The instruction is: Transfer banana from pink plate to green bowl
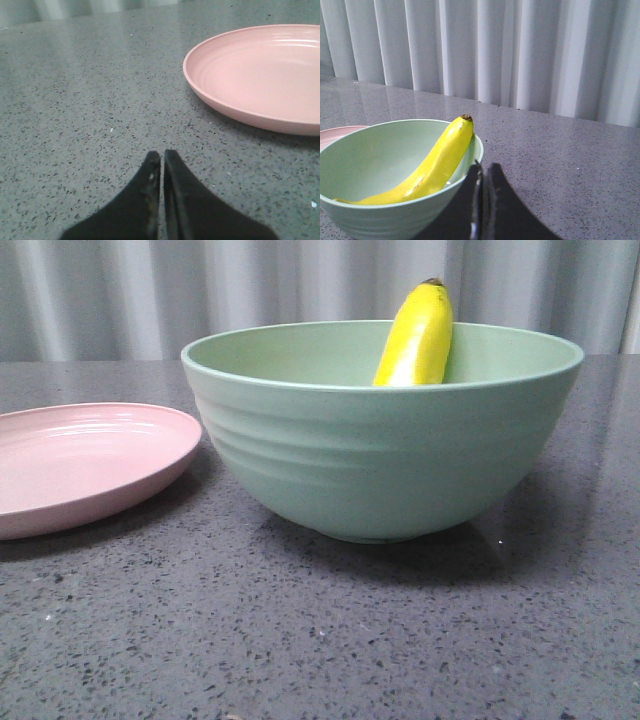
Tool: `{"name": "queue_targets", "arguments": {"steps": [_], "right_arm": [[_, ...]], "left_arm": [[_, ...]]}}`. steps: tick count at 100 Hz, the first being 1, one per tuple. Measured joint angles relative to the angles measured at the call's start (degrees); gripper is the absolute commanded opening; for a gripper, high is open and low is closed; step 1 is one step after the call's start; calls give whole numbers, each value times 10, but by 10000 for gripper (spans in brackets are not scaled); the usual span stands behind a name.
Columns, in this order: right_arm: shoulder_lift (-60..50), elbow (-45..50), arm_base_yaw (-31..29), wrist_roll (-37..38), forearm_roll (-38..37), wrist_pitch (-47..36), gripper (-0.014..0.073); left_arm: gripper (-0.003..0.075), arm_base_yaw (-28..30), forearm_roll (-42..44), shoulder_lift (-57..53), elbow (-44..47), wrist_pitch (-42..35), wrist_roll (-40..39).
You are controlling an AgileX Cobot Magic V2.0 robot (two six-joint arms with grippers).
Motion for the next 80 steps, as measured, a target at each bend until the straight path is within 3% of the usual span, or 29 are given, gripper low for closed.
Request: {"name": "queue_targets", "arguments": {"steps": [69,80], "right_arm": [[0,11,0,0,0,-1,-71],[0,38,-24,0,0,-12,-71]], "left_arm": [[-20,0,0,0,0,0,0],[-20,0,0,0,0,0,0]]}}
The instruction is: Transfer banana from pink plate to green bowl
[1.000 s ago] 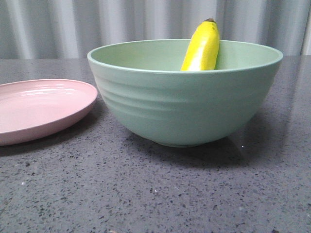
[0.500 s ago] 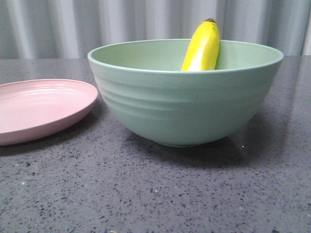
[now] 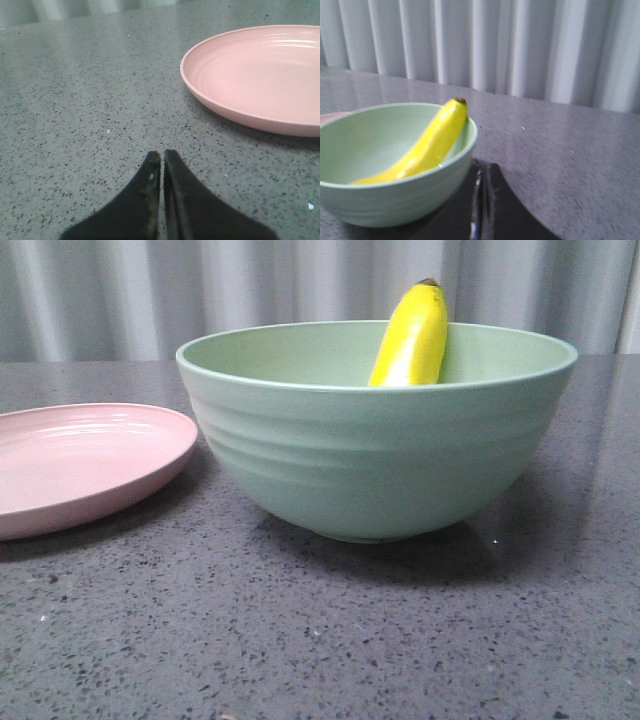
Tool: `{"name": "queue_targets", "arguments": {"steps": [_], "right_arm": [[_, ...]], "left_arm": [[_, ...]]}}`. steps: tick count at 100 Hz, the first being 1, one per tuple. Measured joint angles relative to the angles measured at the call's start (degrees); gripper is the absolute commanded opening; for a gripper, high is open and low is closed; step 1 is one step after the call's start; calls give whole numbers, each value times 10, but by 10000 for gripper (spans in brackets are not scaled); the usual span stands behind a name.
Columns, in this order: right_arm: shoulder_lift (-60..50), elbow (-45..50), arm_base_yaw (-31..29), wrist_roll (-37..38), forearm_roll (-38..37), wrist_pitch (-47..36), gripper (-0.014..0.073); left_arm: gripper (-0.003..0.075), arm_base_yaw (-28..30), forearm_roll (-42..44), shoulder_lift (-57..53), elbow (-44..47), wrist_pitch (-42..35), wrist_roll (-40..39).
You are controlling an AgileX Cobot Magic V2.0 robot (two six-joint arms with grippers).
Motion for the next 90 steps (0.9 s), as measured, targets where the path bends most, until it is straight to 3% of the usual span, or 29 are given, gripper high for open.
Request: {"name": "queue_targets", "arguments": {"steps": [34,46,64,90], "right_arm": [[0,123,-159,10,0,-208,-71],[-1,127,-204,36,-1,-235,-71],[-16,127,-241,47,-2,-168,-71],[-84,127,-250,52,-2,25,-71]], "left_arm": [[-20,0,0,0,0,0,0],[-20,0,0,0,0,0,0],[-20,0,0,0,0,0,0],[-20,0,0,0,0,0,0]]}}
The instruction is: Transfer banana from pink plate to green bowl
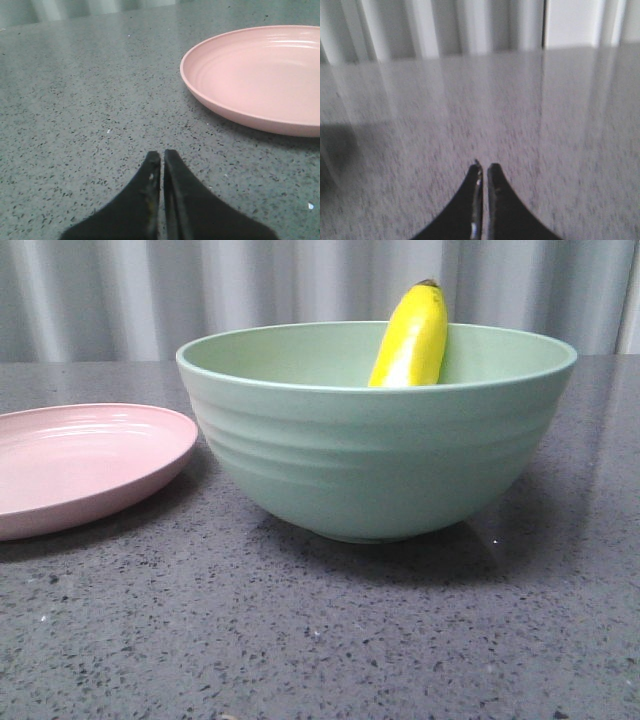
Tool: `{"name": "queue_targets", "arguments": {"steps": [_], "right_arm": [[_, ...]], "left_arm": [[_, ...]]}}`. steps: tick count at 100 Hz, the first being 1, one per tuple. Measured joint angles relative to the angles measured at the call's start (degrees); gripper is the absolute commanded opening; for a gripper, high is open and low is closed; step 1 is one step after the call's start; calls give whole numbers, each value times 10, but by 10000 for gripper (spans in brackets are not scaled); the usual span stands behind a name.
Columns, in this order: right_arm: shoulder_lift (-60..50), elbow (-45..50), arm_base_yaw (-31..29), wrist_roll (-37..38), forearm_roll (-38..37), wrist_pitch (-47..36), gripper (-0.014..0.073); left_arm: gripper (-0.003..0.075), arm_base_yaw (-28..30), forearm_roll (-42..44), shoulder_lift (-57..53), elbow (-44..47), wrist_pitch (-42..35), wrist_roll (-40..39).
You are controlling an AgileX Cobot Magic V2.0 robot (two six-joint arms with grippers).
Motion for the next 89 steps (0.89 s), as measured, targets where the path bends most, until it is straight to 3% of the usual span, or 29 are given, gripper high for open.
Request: {"name": "queue_targets", "arguments": {"steps": [33,89], "right_arm": [[-3,0,0,0,0,77,-71],[-3,0,0,0,0,77,-71]], "left_arm": [[-20,0,0,0,0,0,0],[-20,0,0,0,0,0,0]]}}
